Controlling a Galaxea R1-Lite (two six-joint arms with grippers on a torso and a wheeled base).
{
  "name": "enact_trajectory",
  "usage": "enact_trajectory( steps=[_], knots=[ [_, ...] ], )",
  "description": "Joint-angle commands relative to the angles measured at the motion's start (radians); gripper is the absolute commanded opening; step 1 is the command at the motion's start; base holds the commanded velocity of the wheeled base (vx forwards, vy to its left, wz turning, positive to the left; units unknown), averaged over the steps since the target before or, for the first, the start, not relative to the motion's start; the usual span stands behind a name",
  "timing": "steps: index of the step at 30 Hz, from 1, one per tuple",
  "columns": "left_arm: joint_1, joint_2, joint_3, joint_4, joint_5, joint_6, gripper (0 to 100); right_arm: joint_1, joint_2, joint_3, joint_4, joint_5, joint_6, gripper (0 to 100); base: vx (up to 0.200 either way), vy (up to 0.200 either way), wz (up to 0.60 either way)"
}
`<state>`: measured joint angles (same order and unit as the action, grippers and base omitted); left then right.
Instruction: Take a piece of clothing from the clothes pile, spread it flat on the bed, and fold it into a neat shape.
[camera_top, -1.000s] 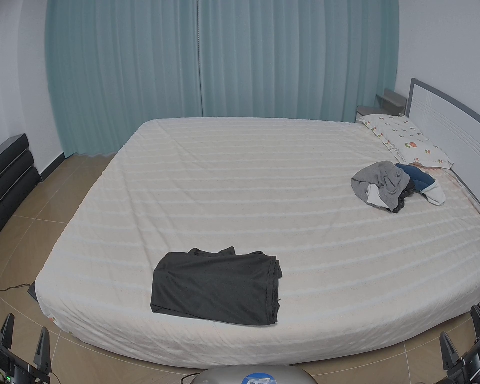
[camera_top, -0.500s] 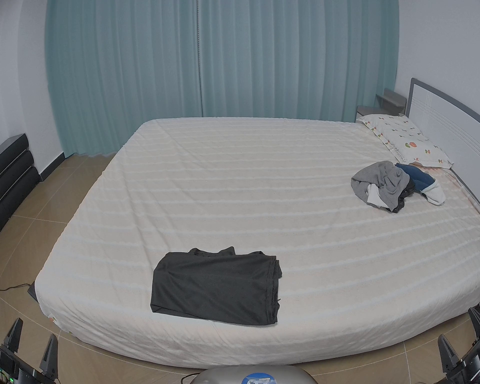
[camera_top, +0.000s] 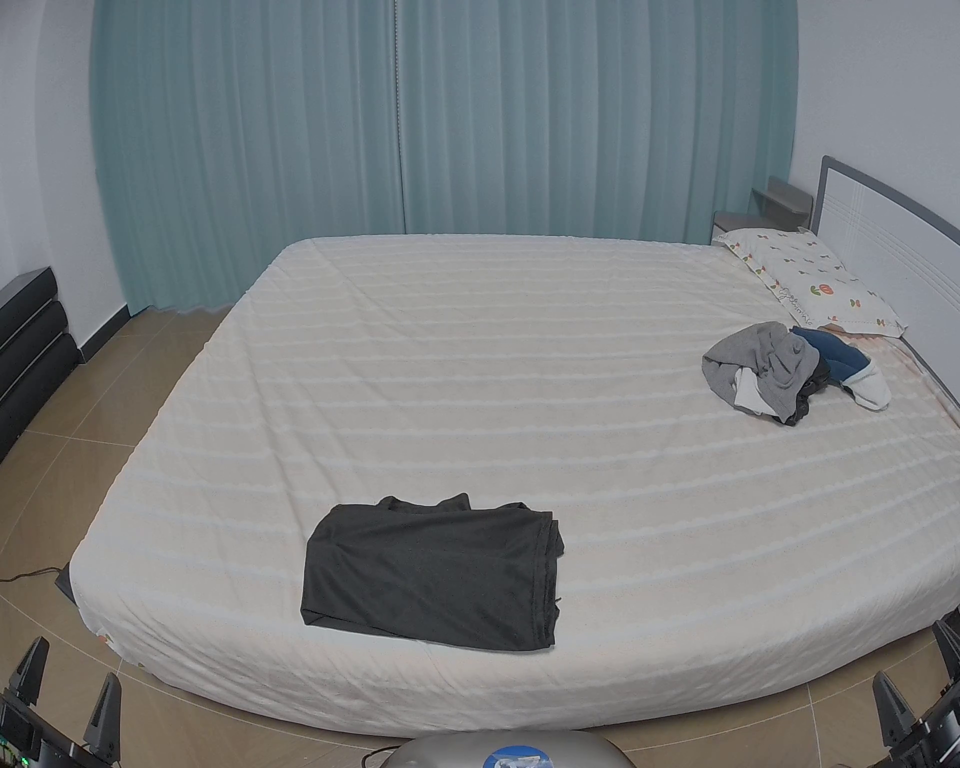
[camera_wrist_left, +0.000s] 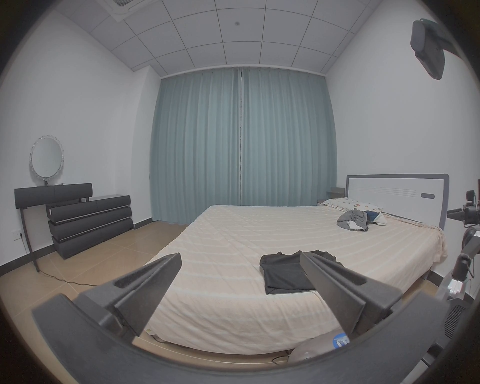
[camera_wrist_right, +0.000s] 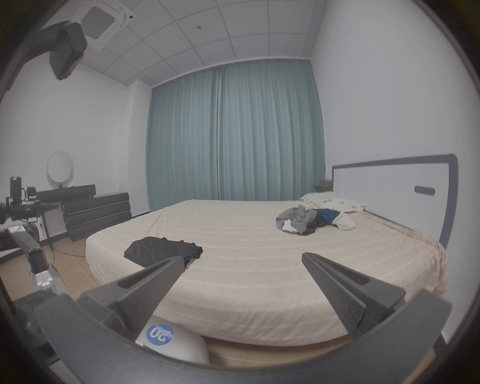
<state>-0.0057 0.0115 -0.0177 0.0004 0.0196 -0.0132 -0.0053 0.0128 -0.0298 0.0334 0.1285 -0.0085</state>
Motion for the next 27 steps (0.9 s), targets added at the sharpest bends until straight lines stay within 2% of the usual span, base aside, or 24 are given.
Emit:
enact_trajectory(
  steps=[1, 4, 6, 7, 8, 11, 14, 18, 23, 27],
  knots=[
    [0.000, 0.001, 0.018, 0.000, 0.000, 0.001, 100, 0.001, -0.011, -0.012, 0.011, -0.004, 0.013, 100, 0.000, 0.000, 0.00],
    [0.000, 0.001, 0.018, 0.000, 0.000, -0.001, 100, -0.001, -0.011, -0.010, 0.006, -0.032, 0.007, 100, 0.000, 0.000, 0.00],
    [0.000, 0.001, 0.018, 0.000, 0.000, -0.001, 100, -0.001, -0.011, -0.009, 0.006, -0.030, 0.001, 100, 0.000, 0.000, 0.00],
    [0.000, 0.001, 0.018, 0.000, 0.000, -0.001, 100, 0.001, -0.011, -0.009, 0.005, -0.012, -0.048, 100, 0.000, 0.000, 0.00],
    [0.000, 0.001, 0.018, 0.000, 0.002, -0.001, 100, -0.001, -0.011, -0.009, 0.006, -0.003, -0.044, 100, 0.000, 0.000, 0.00],
    [0.000, 0.001, 0.018, 0.001, 0.003, -0.001, 100, 0.001, -0.010, -0.009, 0.003, 0.017, 0.067, 100, 0.000, 0.000, 0.00],
    [0.000, -0.001, 0.018, 0.000, 0.003, -0.002, 100, -0.001, -0.011, -0.007, 0.003, 0.020, 0.009, 100, 0.000, 0.000, 0.00],
    [0.000, -0.001, 0.018, 0.000, 0.003, -0.001, 100, 0.001, -0.010, -0.010, 0.006, 0.037, 0.009, 100, 0.000, 0.000, 0.00],
    [0.000, 0.001, 0.018, 0.000, 0.003, 0.002, 100, 0.001, -0.011, -0.007, -0.001, 0.052, -0.056, 100, 0.000, 0.000, 0.00],
    [0.000, 0.001, 0.018, 0.000, 0.003, 0.002, 100, 0.001, -0.011, -0.007, -0.001, 0.059, -0.056, 100, 0.000, 0.000, 0.00]
  ],
)
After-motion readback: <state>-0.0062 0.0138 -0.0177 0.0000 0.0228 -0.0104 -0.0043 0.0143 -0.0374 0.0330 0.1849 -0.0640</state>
